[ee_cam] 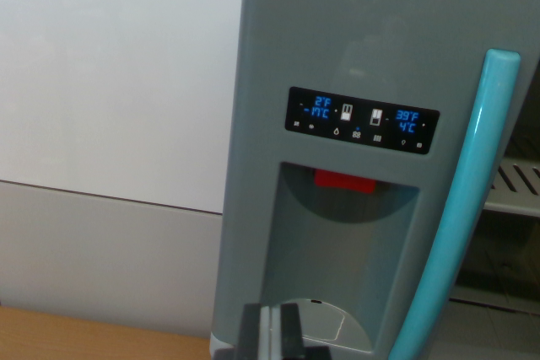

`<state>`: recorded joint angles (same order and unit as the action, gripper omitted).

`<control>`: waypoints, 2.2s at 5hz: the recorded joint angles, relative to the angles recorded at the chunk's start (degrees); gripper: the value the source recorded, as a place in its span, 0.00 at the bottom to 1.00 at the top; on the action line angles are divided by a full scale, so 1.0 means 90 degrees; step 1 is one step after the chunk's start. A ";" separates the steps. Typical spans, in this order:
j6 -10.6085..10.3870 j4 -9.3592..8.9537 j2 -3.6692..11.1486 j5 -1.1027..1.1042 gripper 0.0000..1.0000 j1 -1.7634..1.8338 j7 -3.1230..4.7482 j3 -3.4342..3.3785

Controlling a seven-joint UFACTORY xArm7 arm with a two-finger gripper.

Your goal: Close fridge door

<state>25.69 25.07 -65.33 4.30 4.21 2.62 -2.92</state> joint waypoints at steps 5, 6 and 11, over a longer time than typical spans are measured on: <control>0.0000 0.0000 0.0000 0.0000 1.00 0.0000 0.0000 0.0000; 0.0000 0.0000 0.0000 0.0000 1.00 0.0000 0.0000 0.0000; 0.0000 0.0003 0.0001 0.0000 1.00 -0.0005 0.0000 0.0557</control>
<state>25.69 25.10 -65.32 4.30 4.17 2.62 2.09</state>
